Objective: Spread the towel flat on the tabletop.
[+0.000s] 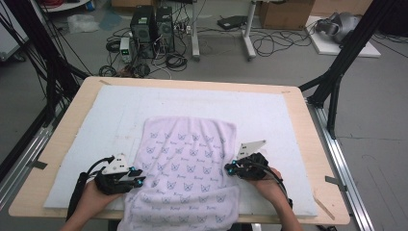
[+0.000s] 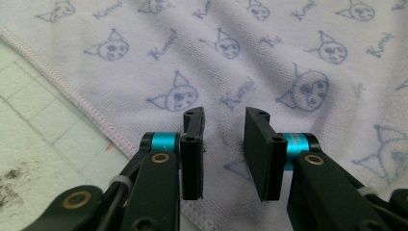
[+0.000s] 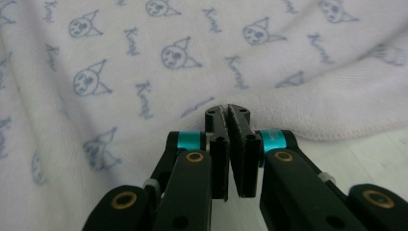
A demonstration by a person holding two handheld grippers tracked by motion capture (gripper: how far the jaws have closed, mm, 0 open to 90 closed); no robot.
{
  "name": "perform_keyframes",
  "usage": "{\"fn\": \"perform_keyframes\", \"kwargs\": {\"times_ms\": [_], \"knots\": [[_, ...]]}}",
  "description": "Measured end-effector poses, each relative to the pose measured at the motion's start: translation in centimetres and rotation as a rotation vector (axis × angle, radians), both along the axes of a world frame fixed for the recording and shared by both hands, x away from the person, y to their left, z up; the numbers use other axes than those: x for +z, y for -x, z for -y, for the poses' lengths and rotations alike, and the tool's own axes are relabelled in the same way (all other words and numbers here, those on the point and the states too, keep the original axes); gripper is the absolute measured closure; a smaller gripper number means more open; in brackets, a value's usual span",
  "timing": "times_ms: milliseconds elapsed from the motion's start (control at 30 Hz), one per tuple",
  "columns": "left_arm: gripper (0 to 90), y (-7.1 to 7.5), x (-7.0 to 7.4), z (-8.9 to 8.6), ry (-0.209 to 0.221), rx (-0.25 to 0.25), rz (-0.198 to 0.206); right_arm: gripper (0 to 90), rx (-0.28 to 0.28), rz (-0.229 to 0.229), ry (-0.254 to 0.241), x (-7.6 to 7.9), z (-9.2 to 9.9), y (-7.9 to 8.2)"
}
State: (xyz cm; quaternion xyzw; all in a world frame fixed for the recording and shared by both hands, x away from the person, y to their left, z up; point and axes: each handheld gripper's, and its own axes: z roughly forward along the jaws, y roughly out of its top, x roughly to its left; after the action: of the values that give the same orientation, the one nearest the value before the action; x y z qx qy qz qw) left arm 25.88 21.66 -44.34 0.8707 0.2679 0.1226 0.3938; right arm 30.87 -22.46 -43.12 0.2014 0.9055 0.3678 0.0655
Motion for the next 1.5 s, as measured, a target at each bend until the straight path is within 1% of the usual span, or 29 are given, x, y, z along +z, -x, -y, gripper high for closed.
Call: {"fn": "perform_keyframes", "kwargs": {"times_ms": [33,67,133,167,200,267,300,333,367,400,467,533,567,600,633,700,767,800,833,933,1000,1067,1133,1167,1267,1333,1367,1400,1500], "knots": [[68.6,0.0,0.0,0.0,0.002,0.001,-0.002,87.2,-0.001,0.008,0.005,0.3,0.5,0.1],[68.6,0.0,0.0,0.0,0.001,0.000,0.000,87.1,-0.004,0.000,0.009,0.7,1.0,0.3],[68.5,0.0,0.0,0.0,-0.004,0.001,0.000,86.3,-0.023,0.000,0.057,1.1,2.3,0.4],[68.4,0.0,0.0,0.0,-0.004,0.002,0.000,85.0,-0.037,-0.014,0.064,1.2,3.0,0.5],[67.8,0.0,0.1,0.0,-0.006,0.001,-0.001,83.3,-0.051,-0.033,0.053,1.2,3.5,0.4],[63.1,-0.1,0.1,0.0,-0.014,0.011,0.001,80.7,-0.061,-0.018,0.055,1.2,3.9,0.9],[59.7,-0.1,0.1,-0.1,-0.015,0.012,0.000,74.9,-0.061,-0.003,0.042,1.3,3.9,1.1],[57.4,-0.2,0.1,-0.1,-0.009,0.017,-0.007,72.4,-0.066,0.004,0.027,1.3,3.8,1.2],[55.2,-0.2,0.1,-0.1,-0.012,0.018,-0.007,70.5,-0.048,-0.001,-0.014,1.3,3.6,1.4],[53.9,-0.3,0.1,-0.2,-0.017,0.022,-0.007,68.4,-0.031,0.003,-0.031,1.2,3.4,1.5],[53.7,-0.6,0.1,-0.1,-0.009,0.026,-0.014,60.6,-0.015,0.010,-0.013,0.8,2.3,1.6],[62.8,-0.8,0.1,0.0,-0.007,0.016,-0.018,58.2,0.001,0.000,0.003,0.2,1.3,1.4],[72.8,-0.9,0.2,0.1,-0.009,0.000,-0.019,58.5,0.005,-0.008,0.013,0.0,1.0,1.3],[79.0,-1.0,0.2,0.3,-0.014,-0.004,-0.017,59.8,0.021,-0.019,0.034,-0.5,0.4,1.0],[83.6,-1.0,0.3,0.4,-0.020,-0.008,-0.017,68.6,0.017,-0.021,0.027,-0.6,0.3,0.9],[85.6,-1.2,0.4,0.5,-0.031,-0.007,-0.009,86.7,0.025,-0.043,0.010,-0.6,0.3,0.5],[86.1,-1.4,0.7,0.5,-0.032,0.009,0.014,87.9,0.024,-0.023,0.040,-0.4,0.1,0.3],[86.2,-1.7,0.9,0.4,-0.022,0.025,0.028,88.1,0.013,0.015,0.069,-0.1,0.0,0.3],[86.3,-1.9,1.2,0.4,-0.019,0.033,0.039,88.3,-0.007,0.039,0.064,0.4,0.0,0.0],[86.3,-3.0,2.0,0.7,-0.001,0.083,0.077,88.3,-0.061,0.078,0.052,1.7,0.1,-1.0],[86.3,-4.0,2.2,1.0,-0.018,0.115,0.103,88.3,-0.096,0.103,0.059,2.3,0.2,-1.9],[86.1,-5.3,1.6,1.3,-0.020,0.141,0.078,88.3,-0.126,0.097,0.072,2.0,0.1,-2.9],[84.9,-6.1,0.9,1.4,-0.032,0.146,0.043,87.6,-0.134,0.059,0.099,1.0,0.1,-3.7],[83.4,-6.3,0.8,1.4,-0.028,0.144,0.040,86.2,-0.138,0.042,0.101,0.5,0.1,-4.0],[71.9,-6.0,1.3,0.8,-0.018,0.155,0.050,76.5,-0.155,0.067,0.074,0.5,0.3,-3.7],[65.8,-5.6,1.8,0.1,-0.007,0.150,0.061,71.9,-0.159,0.105,0.034,1.5,0.7,-3.0],[63.8,-5.2,2.2,-0.4,-0.005,0.150,0.073,70.3,-0.156,0.111,0.016,1.9,0.9,-2.6],[61.8,-5.0,2.4,-0.7,-0.001,0.145,0.079,68.1,-0.142,0.122,-0.017,2.4,1.2,-2.1],[57.5,-3.6,3.0,-1.6,0.018,0.122,0.098,62.2,-0.107,0.139,-0.058,3.0,1.2,-0.3]]}}
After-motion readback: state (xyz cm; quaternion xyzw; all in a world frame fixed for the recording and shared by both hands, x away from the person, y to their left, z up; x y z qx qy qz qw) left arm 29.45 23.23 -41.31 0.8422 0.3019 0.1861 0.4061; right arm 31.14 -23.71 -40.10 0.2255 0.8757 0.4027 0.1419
